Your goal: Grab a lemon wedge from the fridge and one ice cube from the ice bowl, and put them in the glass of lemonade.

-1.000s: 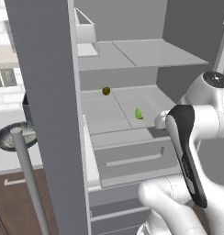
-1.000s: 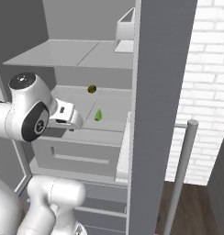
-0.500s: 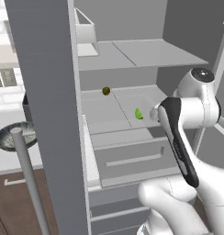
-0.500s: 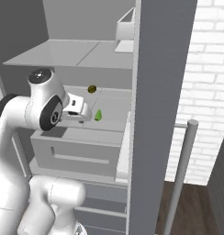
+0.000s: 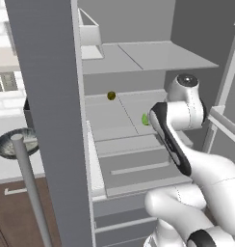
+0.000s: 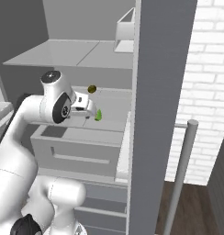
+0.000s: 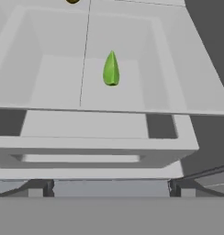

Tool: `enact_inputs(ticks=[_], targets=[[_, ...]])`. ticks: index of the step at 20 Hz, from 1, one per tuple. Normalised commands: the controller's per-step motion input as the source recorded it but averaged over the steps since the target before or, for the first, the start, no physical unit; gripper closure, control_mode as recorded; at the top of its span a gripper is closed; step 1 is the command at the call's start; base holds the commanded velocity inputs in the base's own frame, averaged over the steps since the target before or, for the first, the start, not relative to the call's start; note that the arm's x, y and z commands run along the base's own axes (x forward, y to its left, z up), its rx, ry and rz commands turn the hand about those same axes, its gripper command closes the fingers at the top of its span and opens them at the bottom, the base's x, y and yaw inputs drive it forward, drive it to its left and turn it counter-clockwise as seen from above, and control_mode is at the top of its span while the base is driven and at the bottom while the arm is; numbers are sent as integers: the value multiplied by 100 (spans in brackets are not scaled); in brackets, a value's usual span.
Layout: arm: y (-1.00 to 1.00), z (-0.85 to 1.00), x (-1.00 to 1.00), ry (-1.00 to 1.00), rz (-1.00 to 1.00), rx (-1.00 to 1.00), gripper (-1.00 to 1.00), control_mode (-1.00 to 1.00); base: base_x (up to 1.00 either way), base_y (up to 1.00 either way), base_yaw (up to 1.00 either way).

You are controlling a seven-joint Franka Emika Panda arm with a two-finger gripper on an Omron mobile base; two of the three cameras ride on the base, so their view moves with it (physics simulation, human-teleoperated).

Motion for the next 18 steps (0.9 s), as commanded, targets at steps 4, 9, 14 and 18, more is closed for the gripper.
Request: enact_inputs(ticks=[4, 9, 14, 18], targets=[[0, -89, 52, 2, 0, 3, -100, -100, 0, 0, 0], [-7, -25, 57, 1, 0, 1, -100, -100, 0, 0, 0], [-4, 8, 68, 5, 0, 0, -100, -100, 0, 0, 0], [0, 0, 47, 5, 0, 0, -100, -100, 0, 0, 0]])
